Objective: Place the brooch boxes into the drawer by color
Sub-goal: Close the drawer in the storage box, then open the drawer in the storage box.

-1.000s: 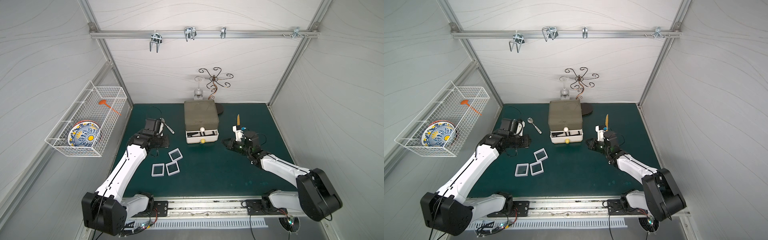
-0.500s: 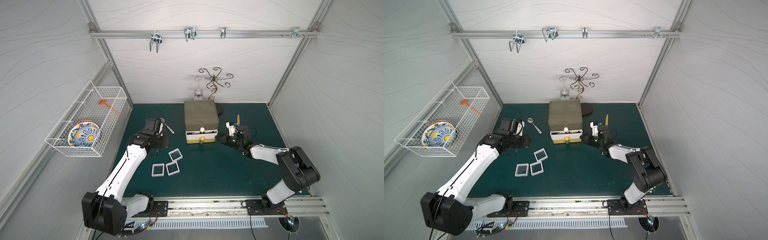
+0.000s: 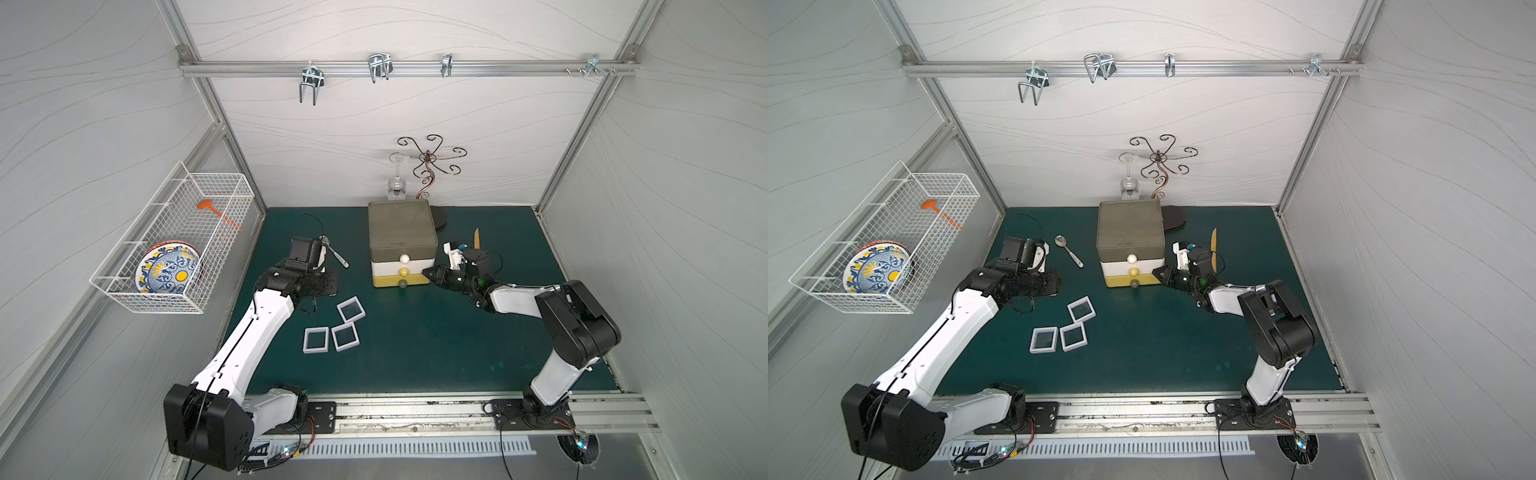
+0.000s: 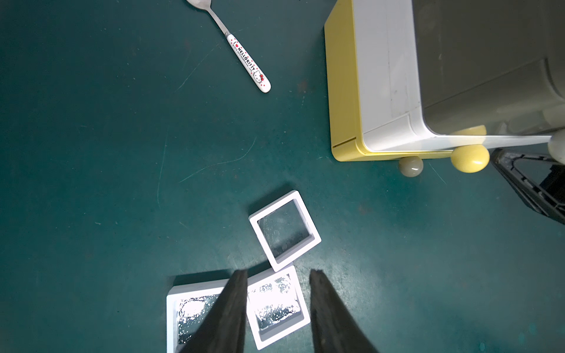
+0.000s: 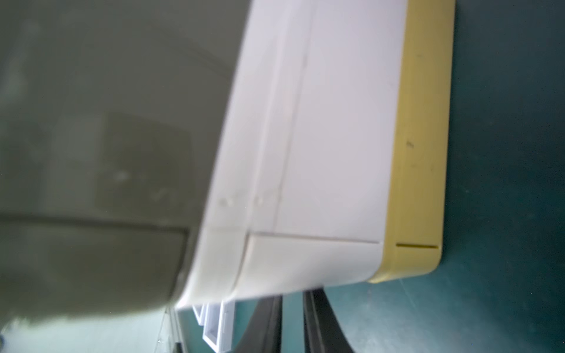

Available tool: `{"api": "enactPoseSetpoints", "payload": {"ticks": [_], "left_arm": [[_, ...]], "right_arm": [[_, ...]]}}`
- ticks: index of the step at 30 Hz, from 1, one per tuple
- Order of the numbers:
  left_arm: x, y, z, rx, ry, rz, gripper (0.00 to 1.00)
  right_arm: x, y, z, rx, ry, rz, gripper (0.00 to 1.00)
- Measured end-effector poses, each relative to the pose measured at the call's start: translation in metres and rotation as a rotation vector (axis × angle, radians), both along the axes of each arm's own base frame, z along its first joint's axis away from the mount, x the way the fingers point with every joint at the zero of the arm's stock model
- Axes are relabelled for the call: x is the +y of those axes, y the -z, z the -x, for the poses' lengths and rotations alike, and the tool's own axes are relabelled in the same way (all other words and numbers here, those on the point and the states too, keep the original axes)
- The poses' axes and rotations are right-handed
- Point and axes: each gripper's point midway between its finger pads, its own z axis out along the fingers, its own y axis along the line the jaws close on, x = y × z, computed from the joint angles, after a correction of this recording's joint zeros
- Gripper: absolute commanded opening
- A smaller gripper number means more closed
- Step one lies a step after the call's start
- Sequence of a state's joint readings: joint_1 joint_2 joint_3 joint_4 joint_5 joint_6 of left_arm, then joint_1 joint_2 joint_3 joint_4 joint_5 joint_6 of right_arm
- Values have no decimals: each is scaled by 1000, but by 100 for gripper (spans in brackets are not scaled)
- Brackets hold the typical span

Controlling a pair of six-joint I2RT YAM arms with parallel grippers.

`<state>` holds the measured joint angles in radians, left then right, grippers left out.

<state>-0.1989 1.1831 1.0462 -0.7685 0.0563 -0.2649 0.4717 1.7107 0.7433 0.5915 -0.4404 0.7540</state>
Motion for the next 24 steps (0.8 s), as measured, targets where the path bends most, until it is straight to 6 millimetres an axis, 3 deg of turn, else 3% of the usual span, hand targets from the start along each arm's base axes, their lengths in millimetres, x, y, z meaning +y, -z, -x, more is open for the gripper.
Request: {"api": "enactPoseSetpoints", "payload": {"ticks": [5, 12, 15, 24], "left_arm": [[0, 0, 0, 0, -1, 0, 38], [1, 0, 0, 0, -4, 0, 39], [1, 0, 0, 0, -4, 1, 39], [1, 0, 0, 1, -3, 4, 40]], "right_arm": [[-7, 5, 26, 34, 13, -46, 60], [13, 44, 66, 178, -12, -129, 63], [25, 64, 69, 208, 1, -175, 62], [55, 56, 55, 160, 56, -283, 61]]}}
